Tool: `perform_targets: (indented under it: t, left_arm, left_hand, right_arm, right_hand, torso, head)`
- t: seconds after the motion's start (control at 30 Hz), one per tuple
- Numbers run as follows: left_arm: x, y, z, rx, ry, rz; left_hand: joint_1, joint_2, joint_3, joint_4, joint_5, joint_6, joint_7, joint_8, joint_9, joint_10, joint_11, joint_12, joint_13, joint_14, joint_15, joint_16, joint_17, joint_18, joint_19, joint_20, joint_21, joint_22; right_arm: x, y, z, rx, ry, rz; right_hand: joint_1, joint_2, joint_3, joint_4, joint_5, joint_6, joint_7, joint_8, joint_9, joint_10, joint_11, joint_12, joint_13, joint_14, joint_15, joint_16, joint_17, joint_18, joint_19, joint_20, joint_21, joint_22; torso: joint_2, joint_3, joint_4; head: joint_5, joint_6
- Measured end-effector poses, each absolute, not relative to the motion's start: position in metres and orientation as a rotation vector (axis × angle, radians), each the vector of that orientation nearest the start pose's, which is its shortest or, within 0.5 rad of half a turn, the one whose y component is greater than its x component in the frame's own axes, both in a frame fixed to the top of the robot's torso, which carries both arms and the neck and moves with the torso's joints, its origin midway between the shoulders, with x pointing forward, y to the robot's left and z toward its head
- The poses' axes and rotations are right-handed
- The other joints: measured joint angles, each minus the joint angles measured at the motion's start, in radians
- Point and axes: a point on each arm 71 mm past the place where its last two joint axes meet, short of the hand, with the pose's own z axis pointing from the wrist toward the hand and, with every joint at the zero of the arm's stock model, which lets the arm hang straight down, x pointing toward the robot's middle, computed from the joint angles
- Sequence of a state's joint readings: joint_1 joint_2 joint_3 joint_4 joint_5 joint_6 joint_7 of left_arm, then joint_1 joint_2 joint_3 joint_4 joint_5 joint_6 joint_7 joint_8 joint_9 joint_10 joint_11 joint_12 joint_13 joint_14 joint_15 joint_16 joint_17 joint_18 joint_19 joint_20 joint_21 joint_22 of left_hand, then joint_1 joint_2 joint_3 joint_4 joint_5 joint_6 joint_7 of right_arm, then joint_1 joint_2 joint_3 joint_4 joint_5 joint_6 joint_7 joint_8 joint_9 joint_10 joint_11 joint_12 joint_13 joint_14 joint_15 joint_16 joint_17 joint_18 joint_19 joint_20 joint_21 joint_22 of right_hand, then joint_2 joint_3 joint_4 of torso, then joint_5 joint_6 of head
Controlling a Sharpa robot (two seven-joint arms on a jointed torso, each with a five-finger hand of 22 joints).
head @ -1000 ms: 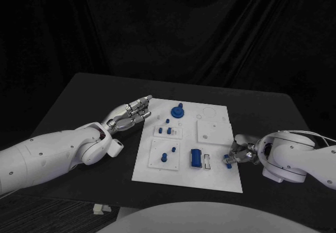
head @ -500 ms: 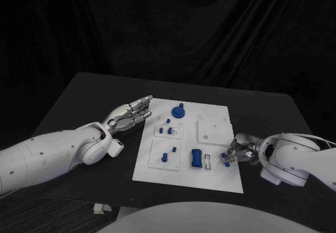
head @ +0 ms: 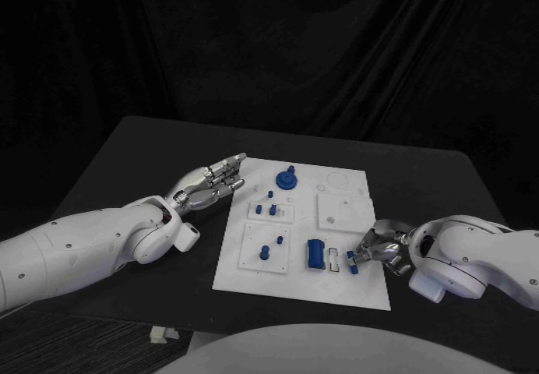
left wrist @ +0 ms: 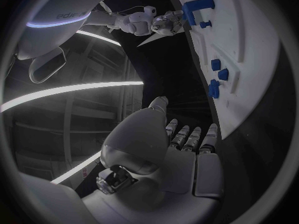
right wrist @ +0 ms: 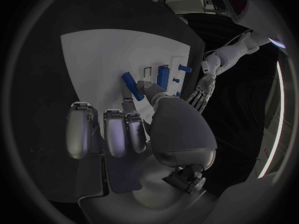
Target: Assemble the parts on the task board
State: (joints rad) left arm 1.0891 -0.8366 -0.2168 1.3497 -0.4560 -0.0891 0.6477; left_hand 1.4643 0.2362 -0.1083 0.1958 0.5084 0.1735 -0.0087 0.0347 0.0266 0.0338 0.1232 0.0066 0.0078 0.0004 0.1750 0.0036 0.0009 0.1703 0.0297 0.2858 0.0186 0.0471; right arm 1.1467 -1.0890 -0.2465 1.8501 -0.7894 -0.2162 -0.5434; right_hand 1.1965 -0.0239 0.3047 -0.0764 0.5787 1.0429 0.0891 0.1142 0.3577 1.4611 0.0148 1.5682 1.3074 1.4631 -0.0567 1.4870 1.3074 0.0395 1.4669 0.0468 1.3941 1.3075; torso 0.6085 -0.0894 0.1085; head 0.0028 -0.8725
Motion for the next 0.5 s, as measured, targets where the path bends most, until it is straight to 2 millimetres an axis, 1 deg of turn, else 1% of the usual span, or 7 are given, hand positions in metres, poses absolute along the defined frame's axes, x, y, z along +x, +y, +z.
perform_targets:
  t: [0.1, 0.2, 0.23, 0.3, 0.47, 0.5]
  left_arm:
    - [0.4508, 0.2363, -0.2827, -0.566, 1.687, -1.556]
    - [0.4509, 0.2351, -0.2827, -0.565, 1.688, -1.558]
    - [0.4509, 0.2349, -0.2828, -0.565, 1.688, -1.558]
    - [0.451, 0.2348, -0.2828, -0.564, 1.688, -1.558]
    - [0.4511, 0.2351, -0.2829, -0.565, 1.688, -1.557]
    - [0.4511, 0.2352, -0.2829, -0.565, 1.688, -1.557]
  left_hand:
    - [0.0, 0.0, 0.0, 0.0, 0.0, 0.0, 0.0, 0.0, 0.0, 0.0, 0.0, 0.0, 0.0, 0.0, 0.0, 0.0, 0.0, 0.0, 0.0, 0.0, 0.0, 0.0]
    - [0.0, 0.0, 0.0, 0.0, 0.0, 0.0, 0.0, 0.0, 0.0, 0.0, 0.0, 0.0, 0.0, 0.0, 0.0, 0.0, 0.0, 0.0, 0.0, 0.0, 0.0, 0.0]
    - [0.0, 0.0, 0.0, 0.0, 0.0, 0.0, 0.0, 0.0, 0.0, 0.0, 0.0, 0.0, 0.0, 0.0, 0.0, 0.0, 0.0, 0.0, 0.0, 0.0, 0.0, 0.0]
    - [0.0, 0.0, 0.0, 0.0, 0.0, 0.0, 0.0, 0.0, 0.0, 0.0, 0.0, 0.0, 0.0, 0.0, 0.0, 0.0, 0.0, 0.0, 0.0, 0.0, 0.0, 0.0]
    - [0.0, 0.0, 0.0, 0.0, 0.0, 0.0, 0.0, 0.0, 0.0, -0.004, 0.004, 0.0, 0.0, 0.0, 0.0, 0.0, 0.0, 0.0, 0.0, 0.0, 0.0, 0.0]
    - [0.0, 0.0, 0.0, 0.0, 0.0, 0.0, 0.0, 0.0, 0.0, -0.004, 0.004, 0.0, 0.0, 0.0, 0.0, 0.0, 0.0, 0.0, 0.0, 0.0, 0.0, 0.0]
  right_arm:
    - [0.3578, -0.2483, -0.2854, 0.727, 2.436, 0.485]
    - [0.3596, -0.2478, -0.2872, 0.753, 2.442, 0.486]
    - [0.3602, -0.2477, -0.2875, 0.76, 2.443, 0.487]
    - [0.3616, -0.2477, -0.2879, 0.772, 2.444, 0.487]
    - [0.3635, -0.2469, -0.2887, 0.79, 2.447, 0.491]
    - [0.3635, -0.2467, -0.2888, 0.792, 2.448, 0.492]
  right_hand:
    - [-0.001, -0.001, 0.001, 0.001, -0.004, 0.0, 0.0, 0.0, 0.0, 0.0, 0.0, 0.0, 0.0, 0.0, 0.0, 0.0, 0.0, 0.0, 0.0, 0.0, 0.0, 0.0]
    - [-0.001, -0.001, 0.001, 0.001, -0.031, 0.0, 0.0, 0.0, 0.003, 0.0, 0.0, 0.0, 0.0, 0.0, 0.0, 0.0, 0.0, 0.0, 0.0, 0.0, 0.0, 0.0]
    - [-0.005, 0.003, 0.001, 0.001, -0.035, 0.0, 0.0, 0.0, 0.004, 0.0, 0.0, 0.0, 0.0, 0.0, 0.0, 0.0, 0.0, 0.0, 0.0, 0.0, 0.0, 0.0]
    - [-0.005, 0.003, 0.001, 0.001, -0.038, 0.0, 0.0, 0.0, 0.004, 0.0, 0.0, 0.0, 0.0, 0.0, 0.0, 0.0, 0.0, 0.0, 0.0, 0.0, 0.0, 0.0]
    - [-0.008, 0.0, 0.0, 0.001, -0.055, 0.0, 0.0, 0.007, 0.0, 0.0, 0.0, 0.0, 0.0, 0.0, 0.0, 0.0, 0.0, 0.0, 0.0, 0.0, 0.0, 0.0]
    - [-0.012, 0.004, 0.0, 0.001, -0.058, 0.0, 0.0, 0.008, -0.001, 0.0, 0.0, 0.0, 0.0, 0.0, 0.0, 0.0, 0.0, 0.0, 0.0, 0.0, 0.0, 0.0]
  torso:
    - [0.0, -0.0002, -0.0006]
    - [0.0, -0.0002, -0.0011]
    - [0.0, -0.0002, -0.0011]
    - [0.0, -0.0003, -0.0011]
    - [0.0, 0.0003, -0.0011]
    - [0.0, 0.0004, -0.0011]
  head:
    - [-0.002, 0.0]
    - [-0.003, 0.0]
    - [-0.004, 0.0]
    - [-0.005, 0.0]
    - [0.0, 0.0]
    - [0.0, 0.0]
